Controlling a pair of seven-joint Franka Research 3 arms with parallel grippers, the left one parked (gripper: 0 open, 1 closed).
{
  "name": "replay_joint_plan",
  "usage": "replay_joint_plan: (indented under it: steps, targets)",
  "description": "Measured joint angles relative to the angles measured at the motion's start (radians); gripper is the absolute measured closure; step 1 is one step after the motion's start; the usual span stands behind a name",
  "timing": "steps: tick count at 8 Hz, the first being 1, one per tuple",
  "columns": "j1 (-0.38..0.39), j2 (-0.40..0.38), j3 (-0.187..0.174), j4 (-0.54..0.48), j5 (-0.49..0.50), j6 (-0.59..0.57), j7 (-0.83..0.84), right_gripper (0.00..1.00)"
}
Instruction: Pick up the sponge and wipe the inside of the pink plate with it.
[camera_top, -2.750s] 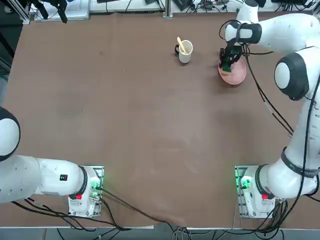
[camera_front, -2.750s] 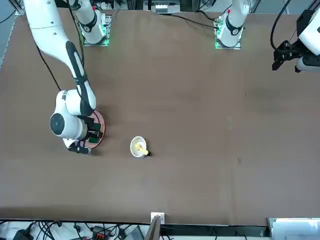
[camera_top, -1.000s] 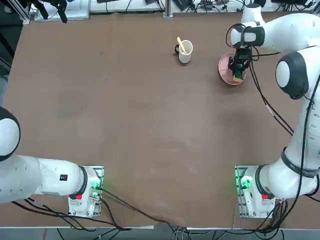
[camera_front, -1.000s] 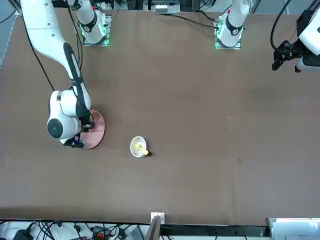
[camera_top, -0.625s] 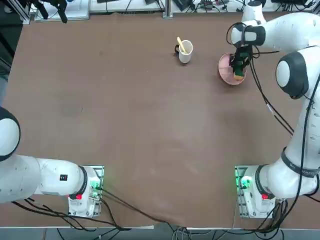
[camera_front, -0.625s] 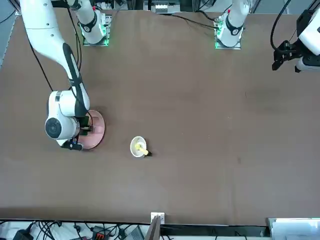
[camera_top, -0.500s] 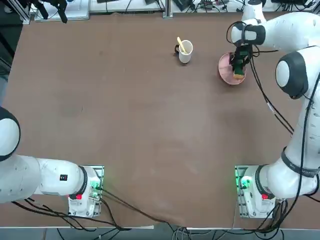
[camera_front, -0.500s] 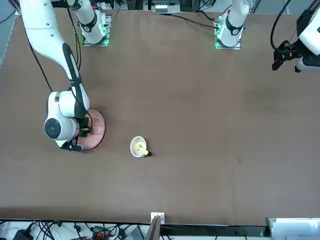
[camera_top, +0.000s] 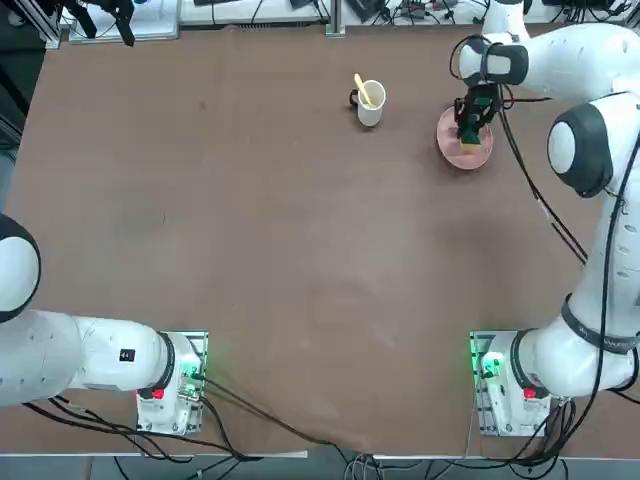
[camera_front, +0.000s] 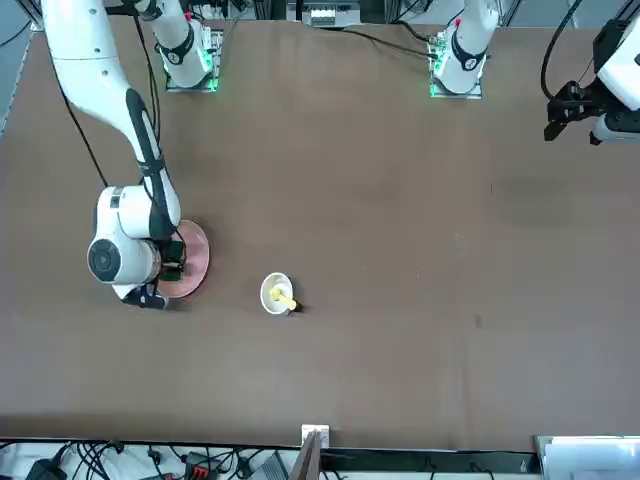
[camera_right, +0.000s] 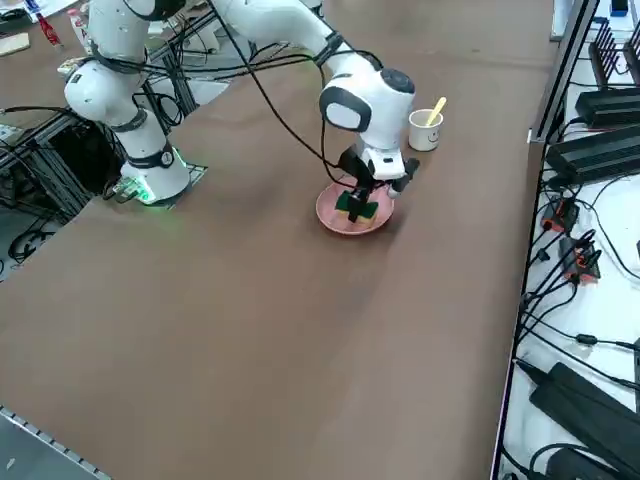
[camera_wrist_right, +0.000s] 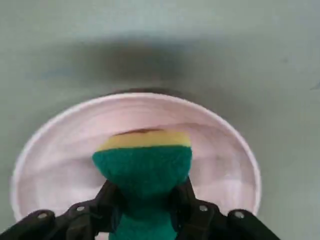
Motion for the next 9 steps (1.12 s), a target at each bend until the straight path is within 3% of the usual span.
replay_joint_plan:
  steps: [4,6,9]
  targets:
    - [0.011,-0.009,0.002,0.026,0.033,-0.022,0.000,0.49]
    - [-0.003,-0.060,-0.009,0.036,0.033,-0.135,-0.020,0.49]
    - [-0.100,-0.142,-0.022,0.011,0.002,-0.233,-0.167,0.48]
